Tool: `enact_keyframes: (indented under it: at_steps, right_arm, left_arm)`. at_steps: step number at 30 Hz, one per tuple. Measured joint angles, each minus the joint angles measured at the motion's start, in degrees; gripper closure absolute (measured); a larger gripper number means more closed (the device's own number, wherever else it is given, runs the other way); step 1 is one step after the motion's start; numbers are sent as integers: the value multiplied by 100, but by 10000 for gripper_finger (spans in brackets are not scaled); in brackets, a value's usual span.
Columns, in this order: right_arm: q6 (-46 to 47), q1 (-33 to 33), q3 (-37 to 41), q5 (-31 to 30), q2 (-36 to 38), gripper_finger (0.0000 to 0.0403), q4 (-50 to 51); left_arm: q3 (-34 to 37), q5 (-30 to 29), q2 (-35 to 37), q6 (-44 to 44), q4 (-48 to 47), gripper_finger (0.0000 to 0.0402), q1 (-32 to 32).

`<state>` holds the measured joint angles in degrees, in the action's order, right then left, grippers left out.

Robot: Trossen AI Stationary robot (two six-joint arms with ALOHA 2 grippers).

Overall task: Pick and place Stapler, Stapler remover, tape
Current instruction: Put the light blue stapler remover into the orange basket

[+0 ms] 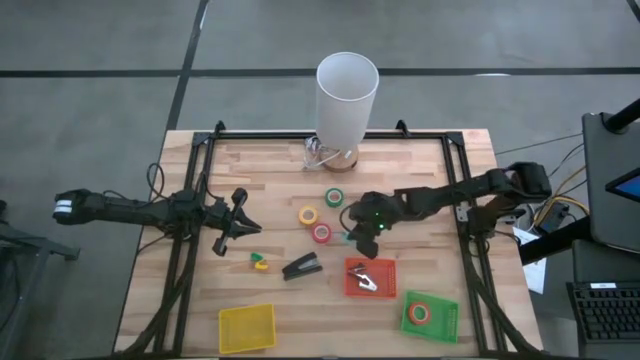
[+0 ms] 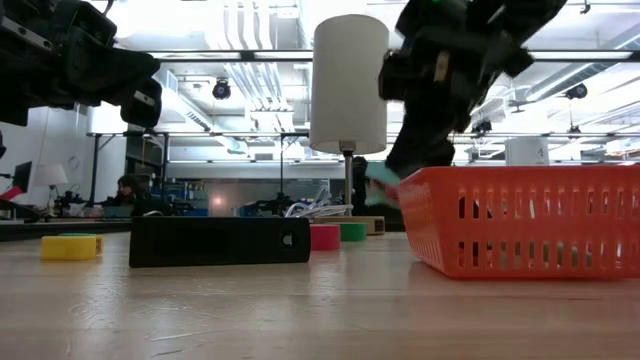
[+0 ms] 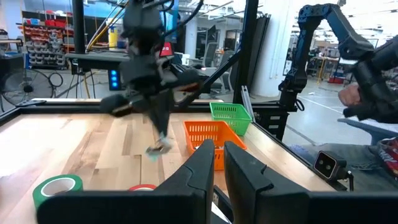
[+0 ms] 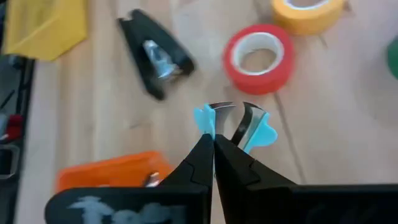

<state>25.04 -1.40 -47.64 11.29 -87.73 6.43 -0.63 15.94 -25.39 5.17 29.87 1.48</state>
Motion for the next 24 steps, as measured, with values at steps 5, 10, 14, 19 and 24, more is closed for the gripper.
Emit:
enact_keyframes:
  at_steps: [5,10,14,19,24]
  right_arm:
    - [-165,-440,0,-444,615,395,379]
    - [-177,-1097,7,-847,1096,395,578]
    - [135,-1548,7,-1010,1205,395,606]
    - [692,-2009,7,-1002,1050,394,692]
    - [1251,-2291,6,-1046,758,394,943]
  left_arm:
    - [-1,2,2,0,2,362,-1]
    - [-1,2,0,0,0,362,0]
    - [-1,0,0,0,0,362,0]
    - [1,0,2,0,0,362,-2]
    - [-1,2,2,0,0,362,-2]
